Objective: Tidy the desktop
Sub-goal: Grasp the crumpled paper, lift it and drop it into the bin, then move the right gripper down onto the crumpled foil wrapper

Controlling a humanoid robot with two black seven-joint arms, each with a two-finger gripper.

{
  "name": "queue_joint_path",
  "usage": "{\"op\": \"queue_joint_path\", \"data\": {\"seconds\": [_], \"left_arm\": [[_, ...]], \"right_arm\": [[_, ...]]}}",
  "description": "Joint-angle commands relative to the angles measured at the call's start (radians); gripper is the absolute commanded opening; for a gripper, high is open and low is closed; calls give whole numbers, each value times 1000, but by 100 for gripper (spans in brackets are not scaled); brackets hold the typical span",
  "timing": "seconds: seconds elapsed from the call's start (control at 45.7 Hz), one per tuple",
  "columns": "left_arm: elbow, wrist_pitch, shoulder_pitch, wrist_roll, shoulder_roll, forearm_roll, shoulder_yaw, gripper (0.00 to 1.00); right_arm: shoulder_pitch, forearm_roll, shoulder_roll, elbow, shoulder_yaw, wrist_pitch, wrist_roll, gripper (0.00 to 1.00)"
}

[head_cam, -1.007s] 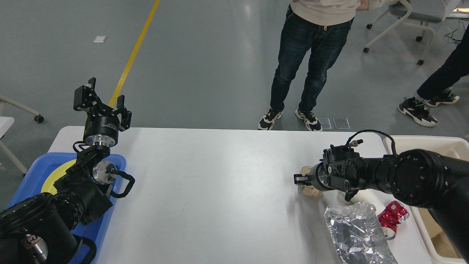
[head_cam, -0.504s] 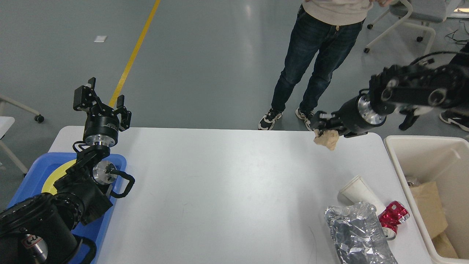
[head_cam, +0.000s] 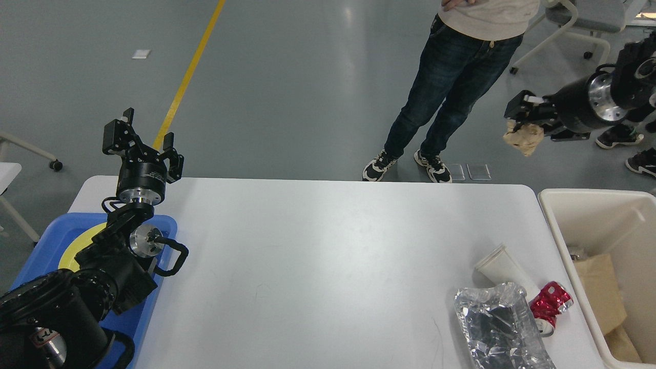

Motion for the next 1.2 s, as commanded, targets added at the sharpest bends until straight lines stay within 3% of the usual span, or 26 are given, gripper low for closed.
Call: {"op": "queue_joint_path", "data": {"seconds": [0.0,0.263,0.328,0.416,0.504,0.525,0.613,0.963,1.182], "left_arm": [[0,0,0,0,0,0,0,96],[0,0,1,0,0,0,0,96],[0,0,0,0,0,0,0,96],[0,0,0,0,0,0,0,96],[0,0,2,0,0,0,0,96],[0,0,0,0,0,0,0,96],[0,0,0,0,0,0,0,96],[0,0,0,0,0,-2,0,96],[0,0,0,0,0,0,0,96]], "right_arm": [[-191,5,-16,-146,-9,-91,0,0],[-590,5,-40,-412,17,-235,2,0],[-686,6,-25,-475,28,-283,5,18],[-782,5,10,-506,51,-334,8,34],[-857,5,26,-510,66,-366,9,69],[-880,5,32,-515,67,-380,11,84],[-901,5,47,-527,69,-384,12,97],[-892,5,50,-519,61,-381,12,100],[-725,6,61,-464,-8,-360,11,100]]}}
